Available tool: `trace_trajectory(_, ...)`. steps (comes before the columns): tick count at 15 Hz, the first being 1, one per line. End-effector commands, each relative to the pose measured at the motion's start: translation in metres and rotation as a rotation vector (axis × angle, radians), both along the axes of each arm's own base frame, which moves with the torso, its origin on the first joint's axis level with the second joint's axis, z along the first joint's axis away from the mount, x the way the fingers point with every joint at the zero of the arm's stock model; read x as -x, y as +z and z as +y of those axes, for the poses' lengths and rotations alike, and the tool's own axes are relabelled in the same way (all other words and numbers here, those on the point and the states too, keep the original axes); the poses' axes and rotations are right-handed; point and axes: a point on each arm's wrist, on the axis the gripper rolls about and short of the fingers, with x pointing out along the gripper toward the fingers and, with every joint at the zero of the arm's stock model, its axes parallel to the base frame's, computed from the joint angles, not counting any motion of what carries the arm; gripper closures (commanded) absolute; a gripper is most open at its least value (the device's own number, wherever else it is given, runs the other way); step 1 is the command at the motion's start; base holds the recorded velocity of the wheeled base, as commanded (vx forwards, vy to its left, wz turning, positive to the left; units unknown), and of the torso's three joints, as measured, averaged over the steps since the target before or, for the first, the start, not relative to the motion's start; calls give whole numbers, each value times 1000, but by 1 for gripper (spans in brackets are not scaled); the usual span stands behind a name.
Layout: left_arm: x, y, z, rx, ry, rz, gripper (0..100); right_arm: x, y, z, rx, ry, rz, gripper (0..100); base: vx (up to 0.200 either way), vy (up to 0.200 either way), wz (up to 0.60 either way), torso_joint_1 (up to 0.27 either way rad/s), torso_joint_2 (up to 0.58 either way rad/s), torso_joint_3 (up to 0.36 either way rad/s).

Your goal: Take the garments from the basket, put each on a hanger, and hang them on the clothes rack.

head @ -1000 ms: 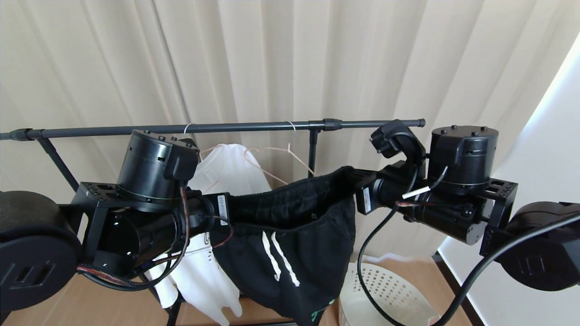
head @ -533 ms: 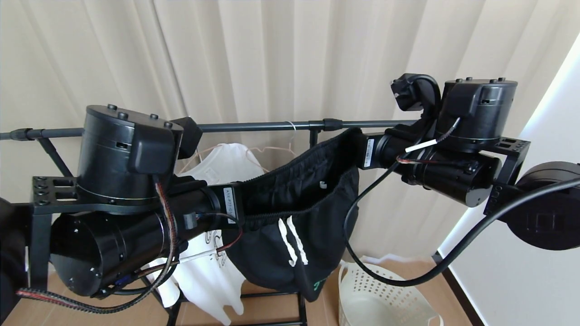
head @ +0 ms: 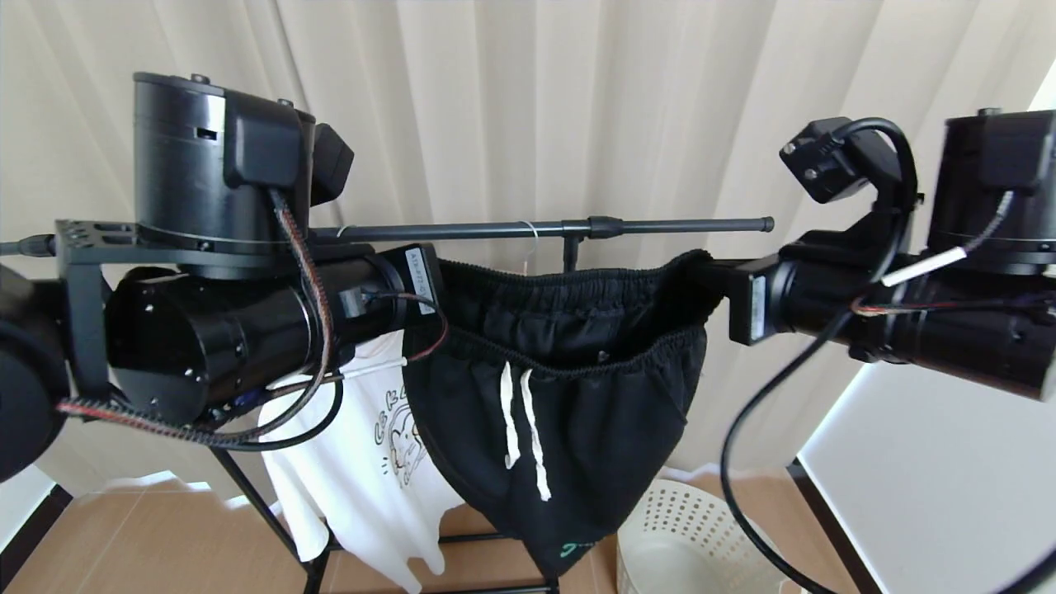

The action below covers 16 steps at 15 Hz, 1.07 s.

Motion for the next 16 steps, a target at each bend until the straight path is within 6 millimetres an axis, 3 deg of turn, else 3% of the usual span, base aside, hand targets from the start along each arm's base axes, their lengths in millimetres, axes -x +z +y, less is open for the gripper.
trace_trajectory(1, -28, -3, -6, -3, 41, 4, 100, 47, 14, -30, 75, 116, -42, 100, 0, 0, 0, 0, 0, 0)
trace_trajectory(3, -37, 4, -13, 30, -8, -9, 100, 67, 10, -39, 141, 222, -8, 100, 0, 0, 0, 0, 0, 0)
trace_trajectory(4, -39, 14, -18, 72, -94, -20, 100, 82, 8, -32, 142, 357, 22, 100, 0, 0, 0, 0, 0, 0)
trace_trajectory(6, -43, 22, -24, 103, -160, -32, 100, 94, -2, -14, 164, 472, 61, 100, 0, 0, 0, 0, 0, 0)
trace_trajectory(9, -51, 24, -31, 117, -201, -38, 100, 100, -13, 9, 158, 554, 126, 100, 0, 0, 0, 0, 0, 0)
trace_trajectory(10, -58, 27, -38, 121, -220, -41, 100, 111, -16, 31, 113, 618, 198, 100, 0, 0, 0, 0, 0, 0)
trace_trajectory(11, -59, 28, -39, 122, -227, -38, 100, 113, -18, 38, 98, 631, 220, 100, 0, 0, 0, 0, 0, 0)
trace_trajectory(13, -56, 35, -40, 151, -338, -16, 100, 116, -27, 79, -26, 605, 279, 100, 0, 0, 0, 0, 0, 0)
trace_trajectory(16, -57, 34, -41, 152, -372, -1, 100, 111, -30, 110, -144, 498, 271, 100, 0, 0, 0, 0, 0, 0)
